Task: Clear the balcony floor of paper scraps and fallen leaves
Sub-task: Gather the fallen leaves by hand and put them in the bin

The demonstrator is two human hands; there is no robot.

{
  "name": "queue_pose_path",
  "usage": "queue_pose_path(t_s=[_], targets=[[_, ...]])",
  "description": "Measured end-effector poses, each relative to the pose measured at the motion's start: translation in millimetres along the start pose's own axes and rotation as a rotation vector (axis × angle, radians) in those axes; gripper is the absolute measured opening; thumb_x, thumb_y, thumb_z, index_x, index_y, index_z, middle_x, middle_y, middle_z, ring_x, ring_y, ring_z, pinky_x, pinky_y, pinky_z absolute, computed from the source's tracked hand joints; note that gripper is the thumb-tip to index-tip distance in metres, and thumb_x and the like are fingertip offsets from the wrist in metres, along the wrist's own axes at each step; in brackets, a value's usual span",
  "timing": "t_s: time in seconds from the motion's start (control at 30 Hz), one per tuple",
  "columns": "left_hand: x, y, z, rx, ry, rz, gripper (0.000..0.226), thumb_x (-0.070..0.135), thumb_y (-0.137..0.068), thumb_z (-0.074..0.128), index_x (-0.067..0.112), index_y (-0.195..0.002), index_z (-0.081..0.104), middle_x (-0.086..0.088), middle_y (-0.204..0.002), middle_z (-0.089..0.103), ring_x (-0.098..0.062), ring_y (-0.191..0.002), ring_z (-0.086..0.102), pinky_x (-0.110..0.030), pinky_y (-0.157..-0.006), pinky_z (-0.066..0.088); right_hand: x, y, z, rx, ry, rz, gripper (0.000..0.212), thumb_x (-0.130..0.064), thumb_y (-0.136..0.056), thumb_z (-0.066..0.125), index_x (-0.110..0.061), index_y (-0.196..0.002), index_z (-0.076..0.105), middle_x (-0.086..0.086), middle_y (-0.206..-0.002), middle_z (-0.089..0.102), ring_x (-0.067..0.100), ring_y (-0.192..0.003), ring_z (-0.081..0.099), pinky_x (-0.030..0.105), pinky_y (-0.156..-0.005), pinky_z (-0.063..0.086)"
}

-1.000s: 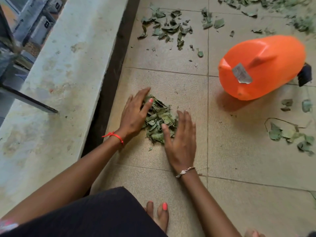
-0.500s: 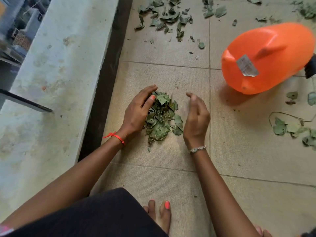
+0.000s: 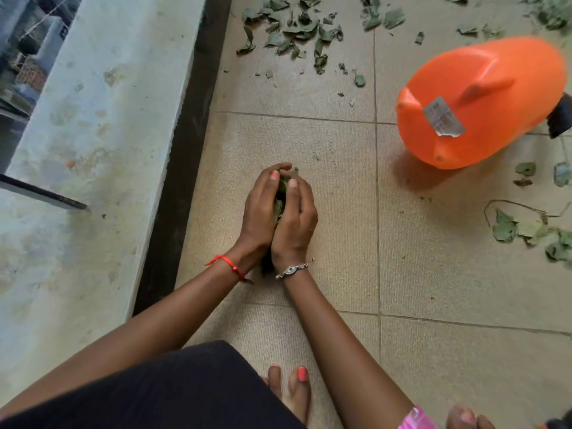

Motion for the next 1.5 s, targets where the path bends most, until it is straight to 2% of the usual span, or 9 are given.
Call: queue_pose_path(t_s=[0.13,0.3,0.47,0.67,0.93,1.17,1.27,1.37,1.5], targets=[[-3,-1,-14,0.093,0.168,-0.089,0.03,0.023,-0.097,0.035,0.01,-0.092,0.062,-0.002,-0.089,0.063,-0.005,-0.084,0.06,-0.017,-0.077,0.048,8,1,11,-0.022,-0.136,0.144,0.017,-0.021,-0.089,0.056,-0.015,-0.076,0.064,-0.007,-0.068,0.058,0.002,-0.064,0.05,0.021,-0.063,0.041],[-14,-1,-27,0.149,0.413,-0.262,0.027,0.016,-0.099,0.037,0.011,-0.088,0.062,0.002,-0.083,0.063,-0.005,-0.08,0.062,-0.016,-0.076,0.049,-6,2,31,-0.117,0.017,0.058,0.017,-0.016,-0.089,0.061,-0.007,-0.075,0.065,-0.003,-0.068,0.058,0.004,-0.062,0.049,0.021,-0.061,0.04],[-17,3,-24,0.132,0.674,-0.323,0.027,0.022,-0.101,0.036,0.014,-0.09,0.059,0.007,-0.071,0.062,-0.001,-0.071,0.06,-0.012,-0.066,0.05,-27,1,47,-0.255,0.118,-0.117,0.021,-0.004,-0.091,0.051,-0.006,-0.11,0.06,0.004,-0.092,0.066,0.006,-0.08,0.059,0.015,-0.072,0.047],[-19,1,-26,0.104,0.791,-0.367,0.032,0.018,-0.101,0.031,0.011,-0.124,0.053,0.0,-0.106,0.063,-0.008,-0.103,0.058,-0.019,-0.096,0.044,-35,6,66,-0.378,0.244,-0.281,0.049,0.004,-0.087,0.033,-0.004,-0.133,0.047,0.014,-0.137,0.046,0.012,-0.128,0.038,0.004,-0.105,0.021],[-20,7,-20,0.09,0.808,-0.396,0.032,0.029,-0.101,0.031,0.013,-0.114,0.056,-0.003,-0.112,0.062,-0.012,-0.105,0.059,-0.03,-0.1,0.044,-33,5,73,-0.428,0.451,-0.338,0.062,-0.036,-0.087,0.021,-0.016,-0.145,0.028,0.001,-0.15,0.034,0.005,-0.142,0.016,0.037,-0.117,-0.012],[-12,11,-14,0.186,1.012,-0.432,0.041,0.033,-0.101,0.021,0.011,-0.11,0.054,-0.013,-0.133,0.053,-0.024,-0.121,0.052,-0.036,-0.089,0.047,-29,-4,73,-0.404,0.62,-0.338,0.075,-0.061,-0.081,0.021,-0.024,-0.146,0.023,-0.002,-0.157,0.01,0.01,-0.144,-0.007,0.041,-0.111,-0.02],[-22,5,-32,0.36,0.876,-0.417,0.014,0.018,-0.094,0.051,0.008,-0.096,0.06,-0.013,-0.097,0.067,-0.025,-0.093,0.064,-0.04,-0.086,0.052,-31,-14,70,-0.478,0.378,-0.203,0.072,-0.061,-0.083,0.027,-0.021,-0.142,0.032,0.0,-0.152,0.027,0.011,-0.143,0.014,0.04,-0.116,0.002],[-18,-7,-54,0.448,0.788,-0.348,0.002,0.01,-0.089,0.062,0.01,-0.088,0.063,-0.001,-0.062,0.061,-0.01,-0.051,0.056,-0.022,-0.052,0.05,-28,-46,44,-0.396,0.165,0.001,0.052,-0.044,-0.095,0.032,-0.011,-0.133,0.046,0.005,-0.14,0.046,0.009,-0.126,0.042,0.011,-0.099,0.032],[-21,-9,-73,0.5,0.742,-0.301,0.002,0.008,-0.089,0.062,0.01,-0.087,0.064,-0.002,-0.064,0.059,-0.008,-0.048,0.053,-0.019,-0.048,0.046,-2,-71,34,-0.537,0.776,-0.122,0.047,-0.035,-0.102,0.021,-0.013,-0.142,0.035,0.004,-0.153,0.027,0.015,-0.143,0.017,0.032,-0.117,0.005]])
Point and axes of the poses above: each hand's wrist, its own y-axis away from the middle knuckle, its own z-axis out of the palm, x = y × z, the point moved 9 cm from there along -y, towards the middle knuckle
